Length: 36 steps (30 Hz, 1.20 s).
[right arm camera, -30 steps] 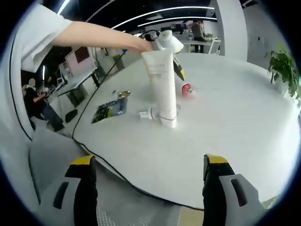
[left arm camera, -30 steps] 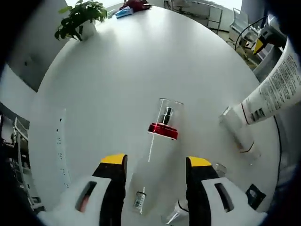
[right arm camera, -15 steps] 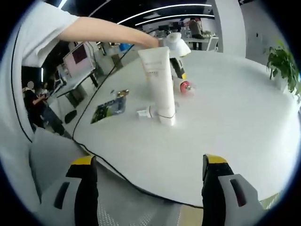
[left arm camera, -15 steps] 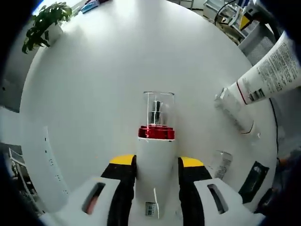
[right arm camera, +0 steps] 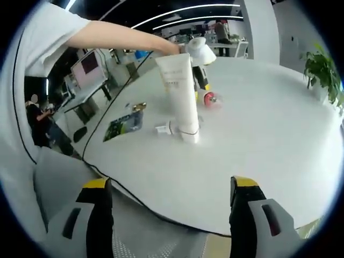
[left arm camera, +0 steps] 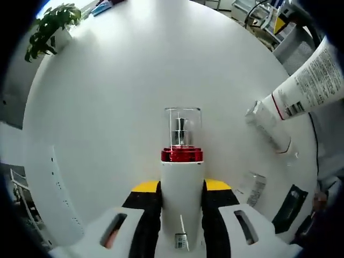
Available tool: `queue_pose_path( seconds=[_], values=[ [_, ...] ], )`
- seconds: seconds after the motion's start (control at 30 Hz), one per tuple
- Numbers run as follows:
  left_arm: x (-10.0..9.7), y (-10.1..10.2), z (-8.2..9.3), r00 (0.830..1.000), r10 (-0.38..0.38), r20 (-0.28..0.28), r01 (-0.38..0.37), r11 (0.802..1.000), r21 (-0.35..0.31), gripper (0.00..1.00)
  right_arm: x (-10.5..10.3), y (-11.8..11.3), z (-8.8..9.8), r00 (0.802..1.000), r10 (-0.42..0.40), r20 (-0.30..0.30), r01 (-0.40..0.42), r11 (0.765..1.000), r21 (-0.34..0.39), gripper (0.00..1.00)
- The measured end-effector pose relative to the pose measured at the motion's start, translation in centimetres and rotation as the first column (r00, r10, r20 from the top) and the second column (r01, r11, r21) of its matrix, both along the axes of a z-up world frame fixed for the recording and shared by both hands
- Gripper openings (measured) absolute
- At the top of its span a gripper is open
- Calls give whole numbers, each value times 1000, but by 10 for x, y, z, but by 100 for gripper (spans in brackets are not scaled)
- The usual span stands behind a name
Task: Arrange the skincare products in the storage area until every visible bottle or jar stands upright without overlapping.
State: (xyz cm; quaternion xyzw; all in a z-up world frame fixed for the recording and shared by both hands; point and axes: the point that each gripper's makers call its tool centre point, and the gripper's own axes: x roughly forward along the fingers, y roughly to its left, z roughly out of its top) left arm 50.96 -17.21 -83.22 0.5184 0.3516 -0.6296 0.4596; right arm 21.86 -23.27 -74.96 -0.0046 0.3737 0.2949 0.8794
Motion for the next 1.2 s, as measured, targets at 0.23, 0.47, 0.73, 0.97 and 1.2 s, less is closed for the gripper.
queue_pose_path(
  seconds=[0.23,0.47,0.73,0.97,1.2],
  values=[
    [-1,2,32,965,219,-144,-243,954,-176,32,0,1,0,1000,5,-1,-5,1000,2,90],
    [-10,7,79,857,373,-356,-494,791,-361,32,0,2,1,1000,8,4,-8,1000,7,92],
    [-24,20,121,734,439,-518,-672,576,-465,32,2,5,7,999,26,28,-27,999,22,92],
    [-29,48,150,655,429,-622,-754,425,-500,32,8,13,23,995,75,63,-77,996,37,92],
    [-51,67,198,626,369,-687,-780,279,-561,32,17,34,67,976,158,151,-179,974,136,88]
  ],
)
